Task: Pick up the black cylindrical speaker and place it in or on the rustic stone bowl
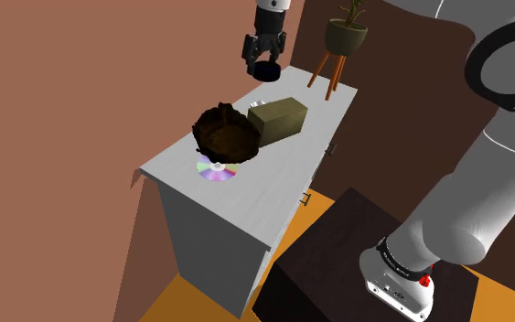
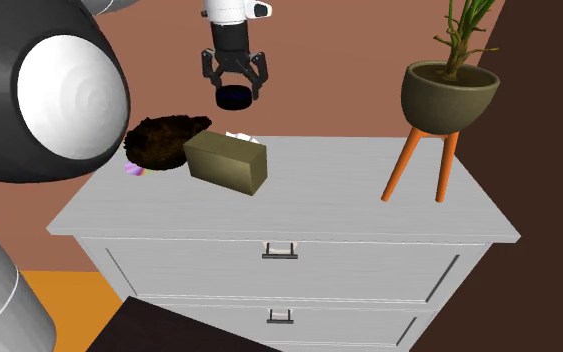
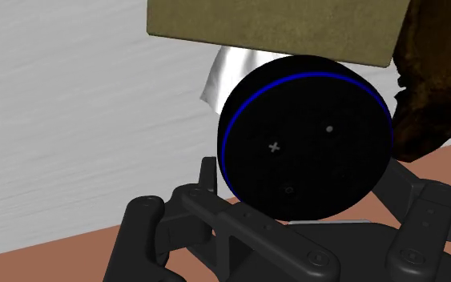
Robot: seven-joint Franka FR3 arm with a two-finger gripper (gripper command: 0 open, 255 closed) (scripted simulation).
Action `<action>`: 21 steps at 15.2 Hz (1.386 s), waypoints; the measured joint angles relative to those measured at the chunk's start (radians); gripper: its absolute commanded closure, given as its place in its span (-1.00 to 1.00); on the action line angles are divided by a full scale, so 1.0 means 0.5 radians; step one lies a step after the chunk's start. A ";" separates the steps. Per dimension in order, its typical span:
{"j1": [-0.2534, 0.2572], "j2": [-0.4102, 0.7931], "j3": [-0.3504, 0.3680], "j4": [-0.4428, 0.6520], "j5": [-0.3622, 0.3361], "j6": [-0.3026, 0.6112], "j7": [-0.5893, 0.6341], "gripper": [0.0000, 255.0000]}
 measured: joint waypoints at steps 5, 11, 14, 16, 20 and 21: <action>0.132 0.007 0.096 0.005 -0.018 -0.002 0.228 1.00; 0.289 0.045 0.209 0.023 -0.043 0.014 0.500 1.00; 0.361 0.109 0.255 0.104 -0.060 -0.006 0.616 1.00; 0.371 0.087 0.262 0.035 -0.059 0.040 0.636 1.00; 0.372 0.082 0.263 -0.074 -0.060 0.143 0.644 1.00; 0.373 0.073 0.264 -0.112 -0.059 0.173 0.647 1.00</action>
